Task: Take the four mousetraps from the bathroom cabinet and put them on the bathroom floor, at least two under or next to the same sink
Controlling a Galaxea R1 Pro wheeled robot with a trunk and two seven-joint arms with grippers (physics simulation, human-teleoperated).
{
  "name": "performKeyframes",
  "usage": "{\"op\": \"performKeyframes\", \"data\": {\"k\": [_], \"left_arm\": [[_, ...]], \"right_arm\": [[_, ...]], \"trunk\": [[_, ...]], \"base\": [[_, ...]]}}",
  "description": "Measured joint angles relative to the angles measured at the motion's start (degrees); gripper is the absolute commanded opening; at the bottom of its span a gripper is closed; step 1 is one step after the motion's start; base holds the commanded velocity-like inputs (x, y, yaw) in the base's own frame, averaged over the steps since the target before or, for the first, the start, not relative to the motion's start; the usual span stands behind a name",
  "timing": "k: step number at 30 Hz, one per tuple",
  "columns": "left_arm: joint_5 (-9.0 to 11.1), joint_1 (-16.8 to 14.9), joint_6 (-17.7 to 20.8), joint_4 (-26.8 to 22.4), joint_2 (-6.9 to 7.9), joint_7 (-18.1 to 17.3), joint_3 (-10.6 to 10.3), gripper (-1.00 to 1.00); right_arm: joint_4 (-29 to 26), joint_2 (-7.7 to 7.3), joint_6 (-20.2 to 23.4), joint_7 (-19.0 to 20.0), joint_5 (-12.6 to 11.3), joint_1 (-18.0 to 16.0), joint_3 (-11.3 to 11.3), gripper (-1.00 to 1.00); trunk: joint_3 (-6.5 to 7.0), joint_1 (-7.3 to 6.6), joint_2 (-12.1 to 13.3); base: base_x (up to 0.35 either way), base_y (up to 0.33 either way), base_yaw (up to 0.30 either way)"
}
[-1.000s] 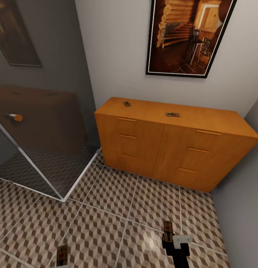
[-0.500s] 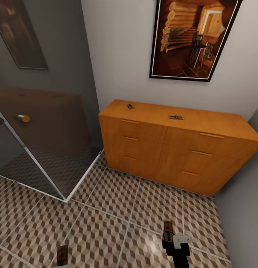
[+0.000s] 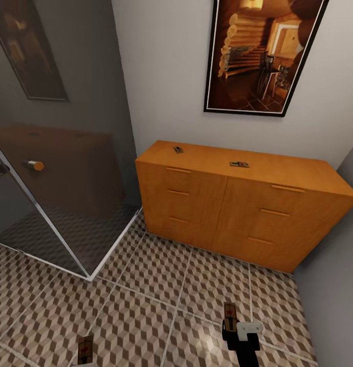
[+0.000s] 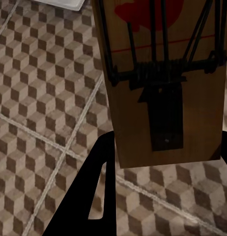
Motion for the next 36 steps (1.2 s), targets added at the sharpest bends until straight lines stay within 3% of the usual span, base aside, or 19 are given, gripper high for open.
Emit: {"op": "performKeyframes", "data": {"k": [36], "left_arm": [[-0.1, 0.0, 0.0, 0.0, -1.05, 0.0, 0.0, -1.00]], "right_arm": [[0.0, 0.00, 0.0, 0.0, 0.0, 0.0, 0.0, -1.00]], "trunk": [[3.28, 0.00, 0.0]], "base": [[0.000, 0.000, 0.000]]}}
